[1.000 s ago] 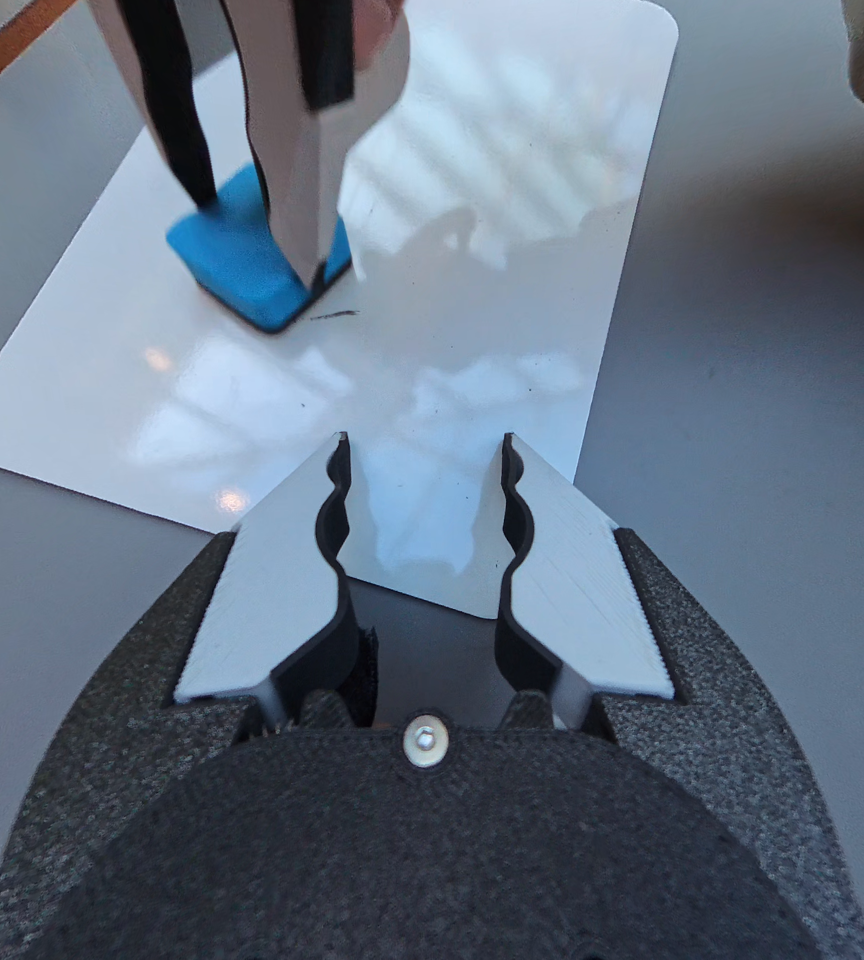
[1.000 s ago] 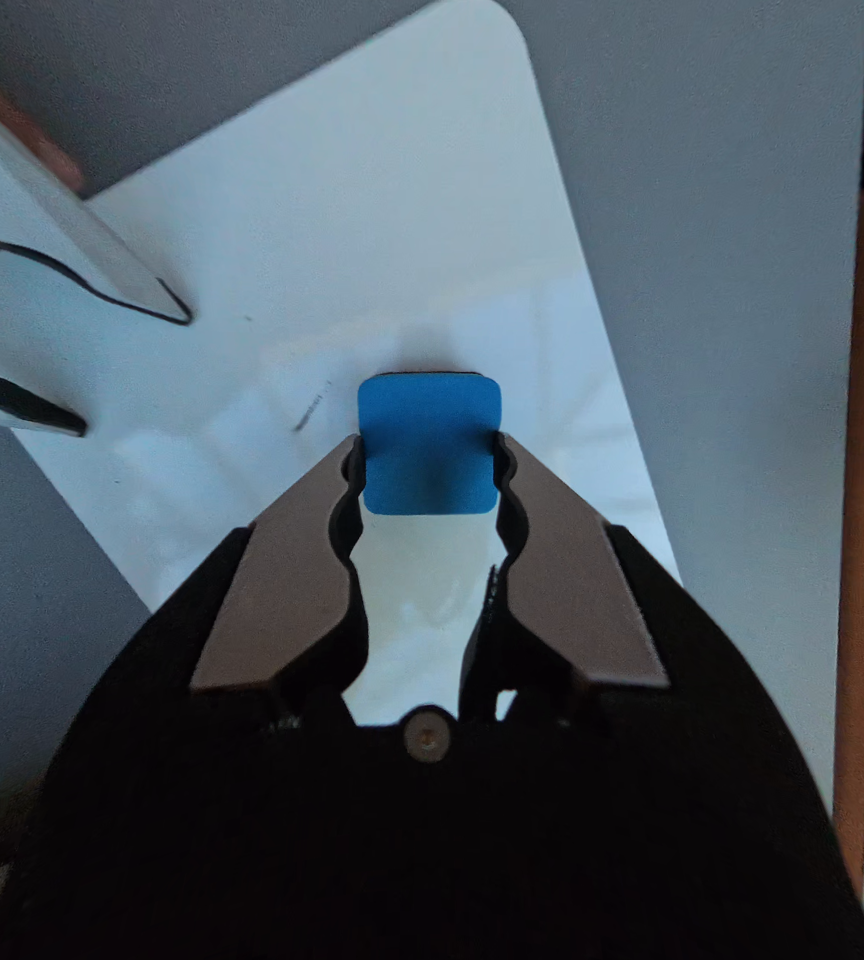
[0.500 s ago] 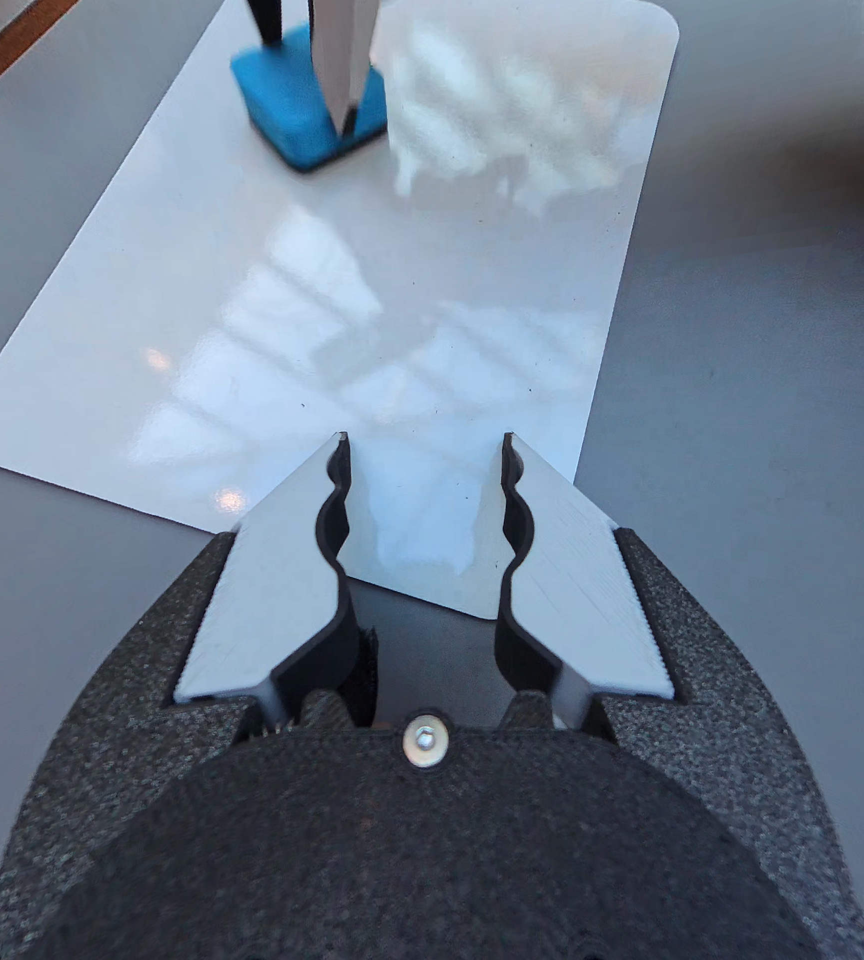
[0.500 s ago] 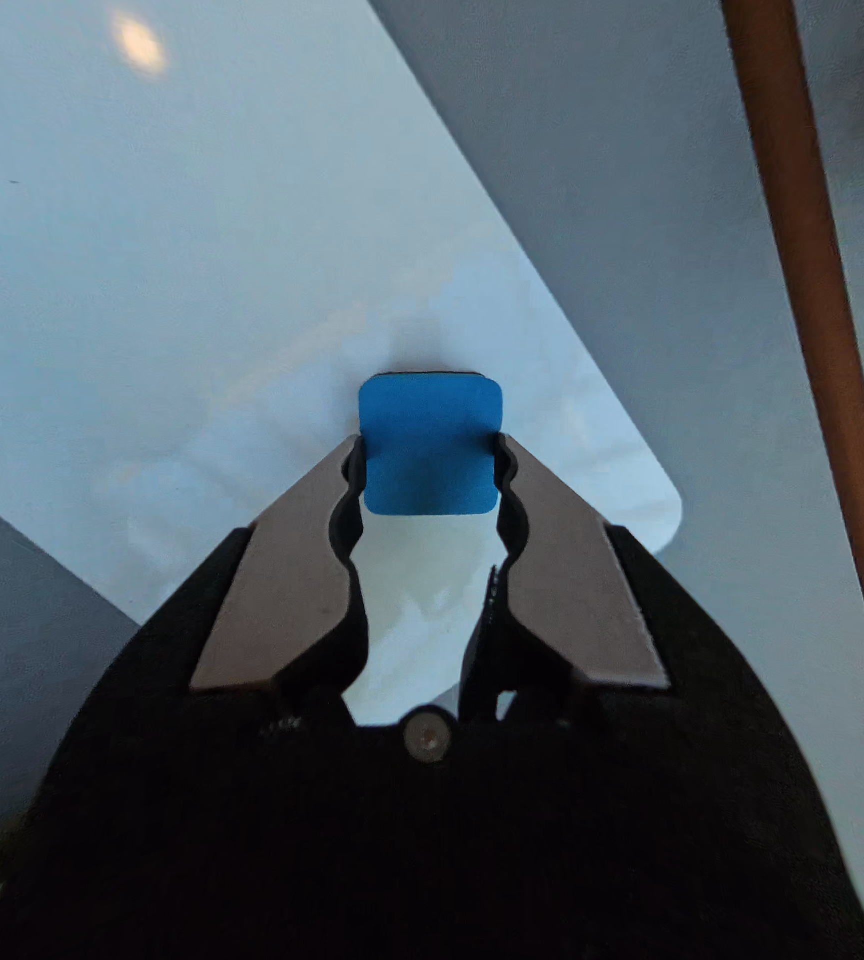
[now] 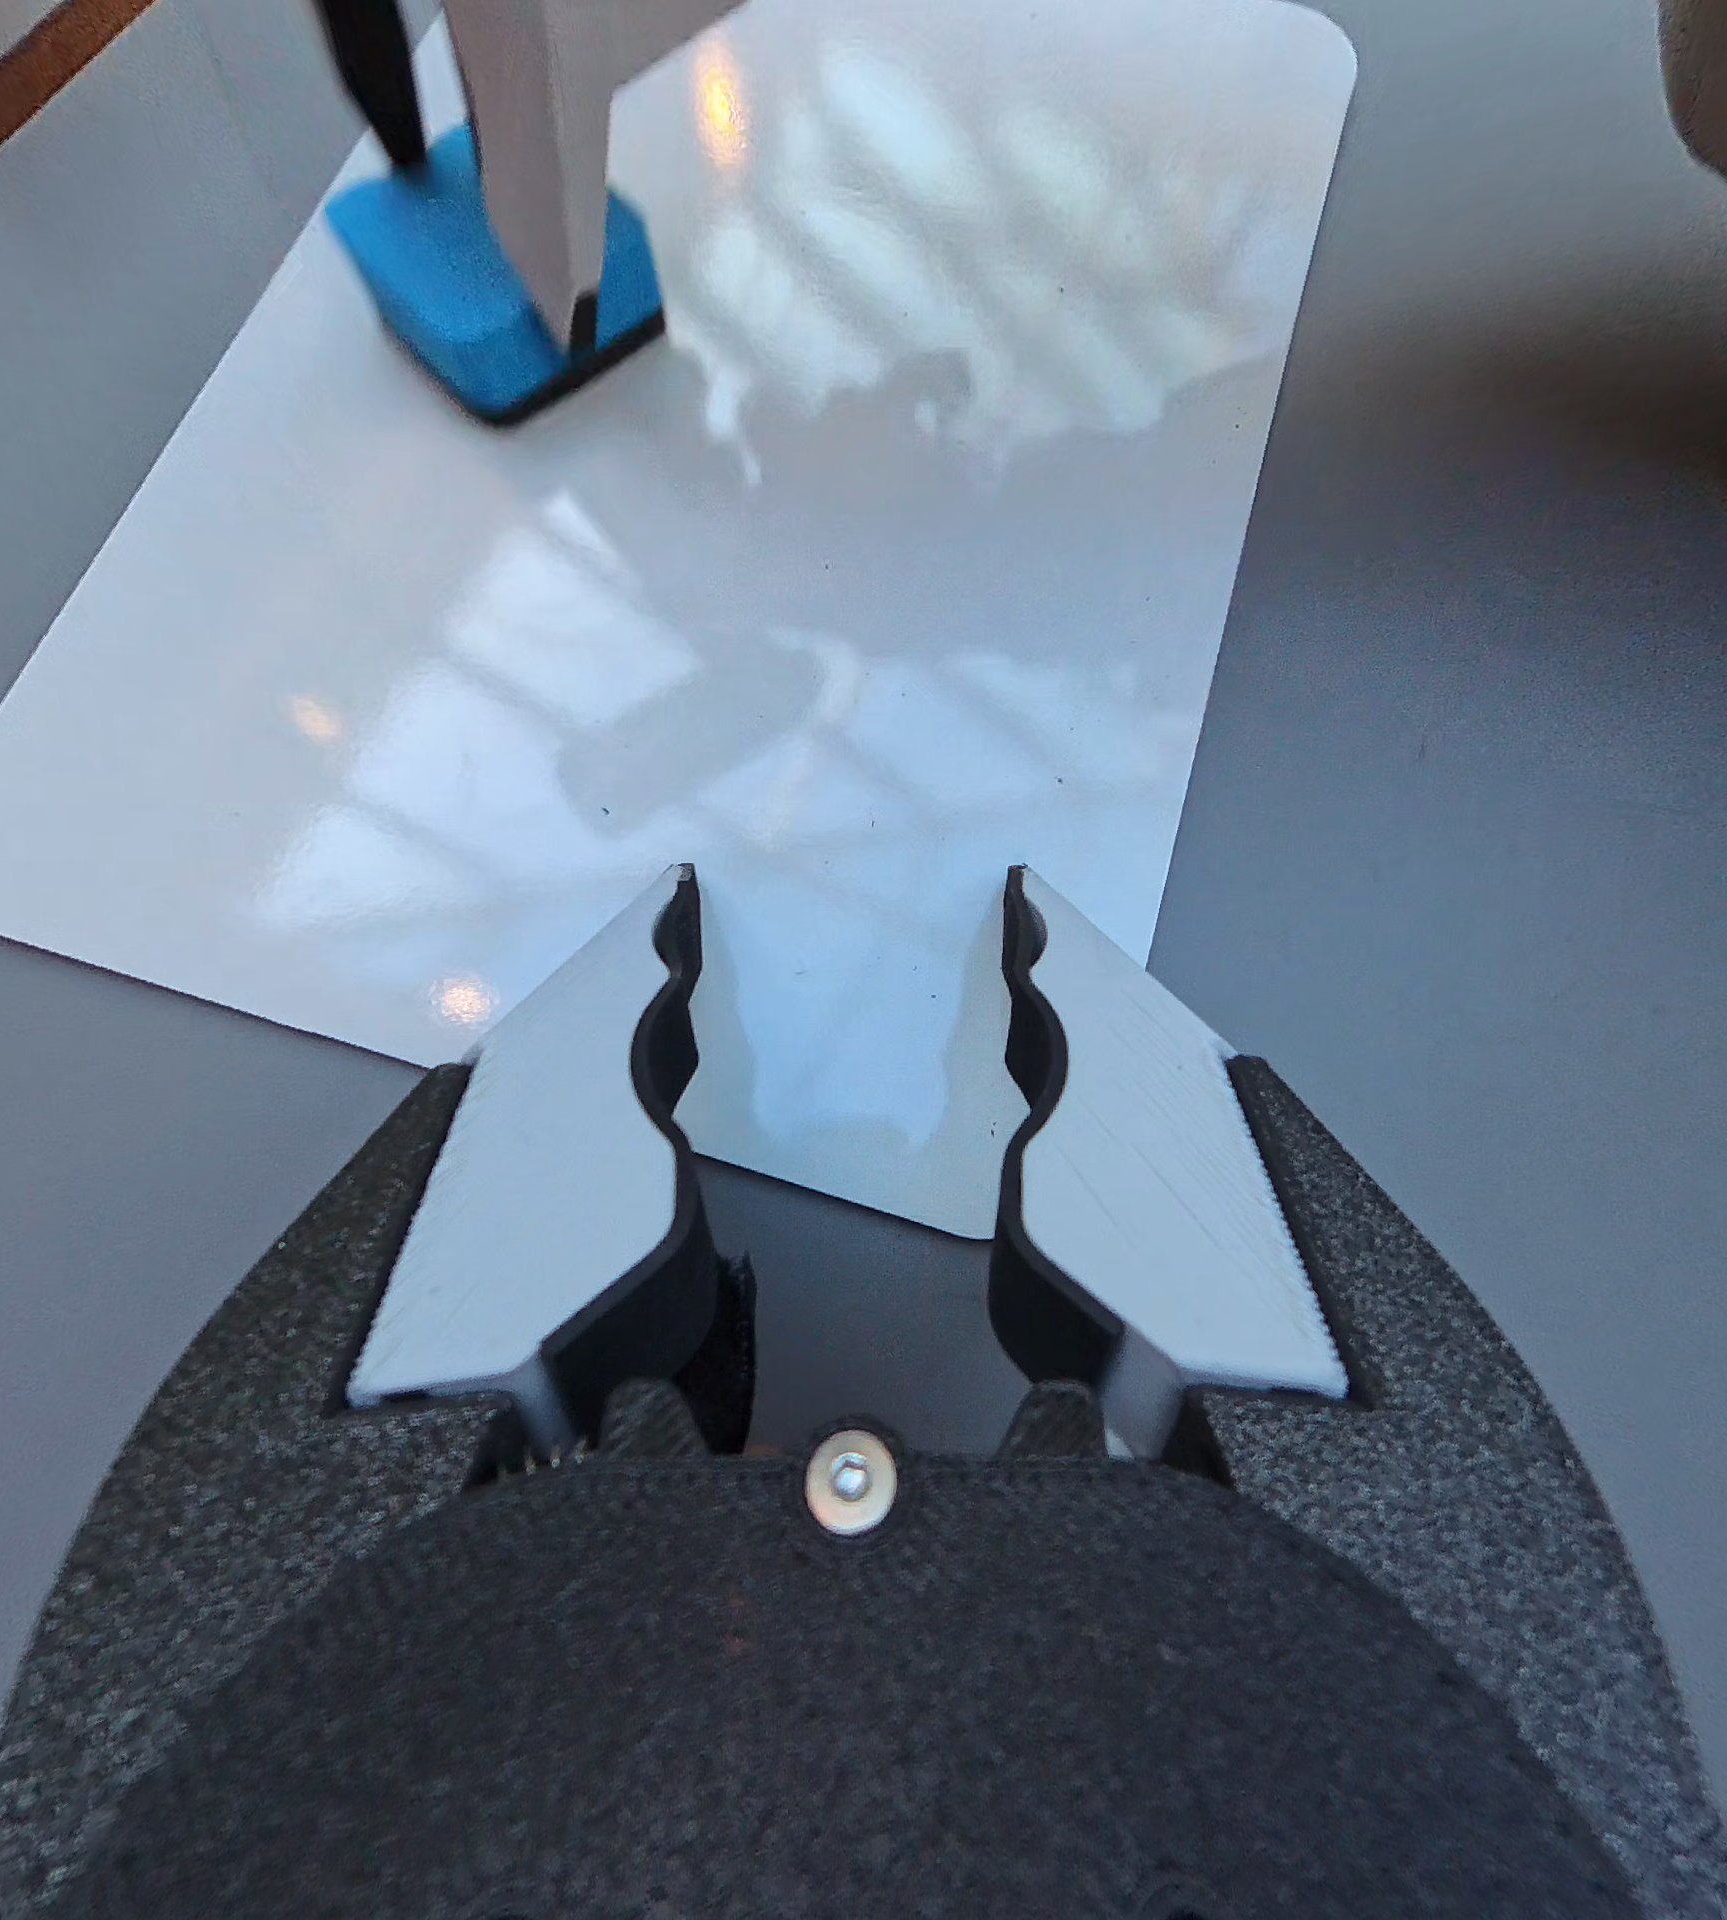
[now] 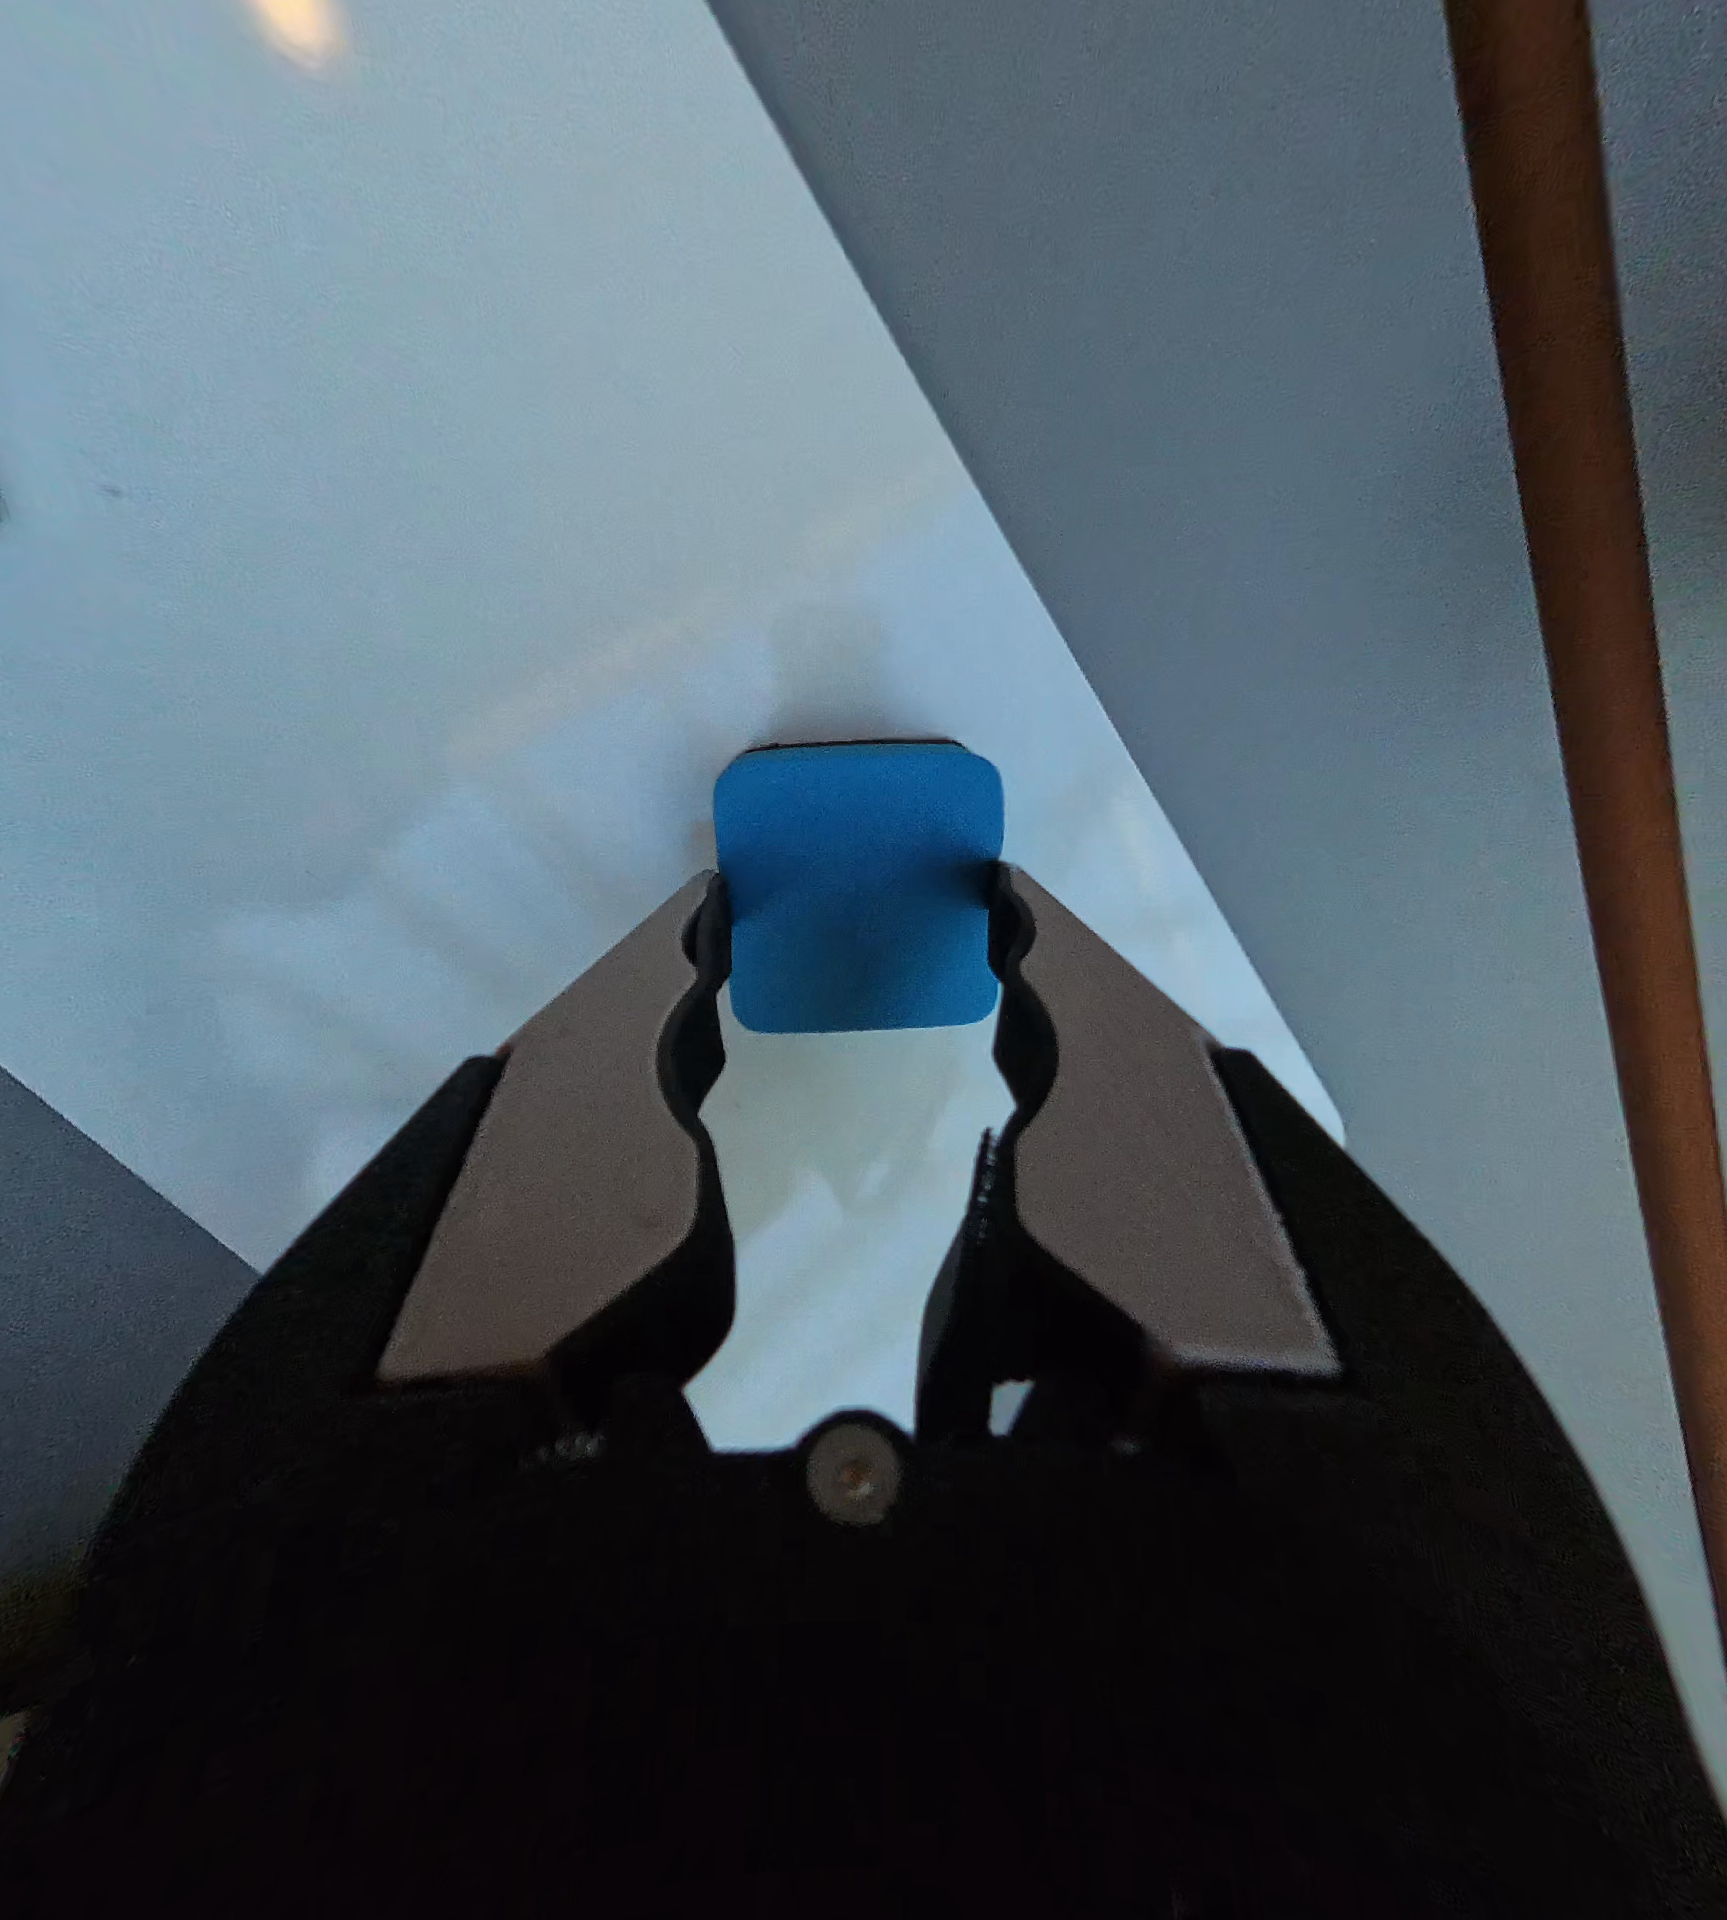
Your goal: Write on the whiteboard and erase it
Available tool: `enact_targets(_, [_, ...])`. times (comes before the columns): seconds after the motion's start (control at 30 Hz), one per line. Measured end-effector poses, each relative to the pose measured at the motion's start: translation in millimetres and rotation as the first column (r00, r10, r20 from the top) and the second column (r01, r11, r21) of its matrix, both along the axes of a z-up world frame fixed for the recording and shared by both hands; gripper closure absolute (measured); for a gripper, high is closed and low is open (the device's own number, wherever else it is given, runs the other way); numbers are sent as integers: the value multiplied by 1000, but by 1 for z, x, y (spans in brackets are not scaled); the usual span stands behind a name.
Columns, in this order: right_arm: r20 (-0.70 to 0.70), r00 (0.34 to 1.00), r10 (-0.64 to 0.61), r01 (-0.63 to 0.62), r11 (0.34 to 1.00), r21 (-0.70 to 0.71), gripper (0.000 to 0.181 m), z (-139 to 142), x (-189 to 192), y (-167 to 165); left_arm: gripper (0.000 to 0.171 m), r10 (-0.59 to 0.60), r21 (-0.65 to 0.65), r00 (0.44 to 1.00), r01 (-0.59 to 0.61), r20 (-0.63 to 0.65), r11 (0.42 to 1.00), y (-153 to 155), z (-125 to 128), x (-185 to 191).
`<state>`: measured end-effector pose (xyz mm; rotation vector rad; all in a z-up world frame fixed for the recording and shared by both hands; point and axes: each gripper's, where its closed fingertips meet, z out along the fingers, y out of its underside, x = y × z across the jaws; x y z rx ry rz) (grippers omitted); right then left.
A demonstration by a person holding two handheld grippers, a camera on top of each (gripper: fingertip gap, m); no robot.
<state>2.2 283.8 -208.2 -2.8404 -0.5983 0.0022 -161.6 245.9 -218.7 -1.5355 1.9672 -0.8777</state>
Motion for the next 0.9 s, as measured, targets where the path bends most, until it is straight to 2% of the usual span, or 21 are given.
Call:
enact_targets(0.07, [-19,992,-125,125,992,-30,132,1,44,-37,112,-1,0,1000,1,0,1000,0,0,0])
enact_targets(0.1, [-43,988,-146,145,989,-30,132,1,49,-53,112,-3,-3,1000,3,0,1000,-1,0,0])
enact_targets(0.17, [-16,993,-119,118,993,-22,132,0,36,-73,112,-10,-9,1000,10,-2,1000,-2,0,0])
enact_targets(0.23, [-26,1000,-18,17,999,-32,132,0,-14,-80,112,-12,-8,1000,12,-1,1000,-2,0,0])
enact_targets(0.33, [-114,977,181,-181,983,13,132,-1,-112,-70,112,-11,-6,1000,11,-1,1000,-2,0,1])
enact_targets(0.37, [-90,967,239,-238,971,22,131,-2,-130,-66,112,-10,-6,1000,10,-2,1000,-2,0,1])
enact_targets(0.4, [-37,963,268,-268,963,0,131,-2,-131,-66,112,-8,-6,1000,8,-2,1000,-2,0,1])
enact_targets(0.47, [-1,981,195,-195,980,-44,131,-2,-102,-68,112,-5,-2,1000,5,-1,1000,-3,0,1])
enact_targets(0.53, [-6,999,33,-33,998,-44,131,-1,-47,-75,112,-4,0,1000,4,0,1000,-3,0,0])
enact_targets(0.6, [-38,992,-120,118,991,-56,131,-1,1,-97,112,-4,-1,1000,4,-1,1000,-3,0,0])
enact_targets(0.67, [-87,986,-145,140,988,-59,131,0,5,-117,112,-6,-4,1000,6,-1,1000,-3,0,1])
enact_targets(0.77, [-179,983,-42,39,999,-24,131,-2,-58,-120,112,-10,-5,1000,10,-2,1000,-4,0,1])
enact_targets(0.87, [-133,979,157,-154,988,31,131,-5,-133,-101,112,-10,-5,1000,10,-4,1000,-4,0,1])
enact_targets(0.9, [-117,975,189,-186,982,38,131,-5,-143,-92,112,-10,-4,1000,10,-3,1000,-4,0,1])
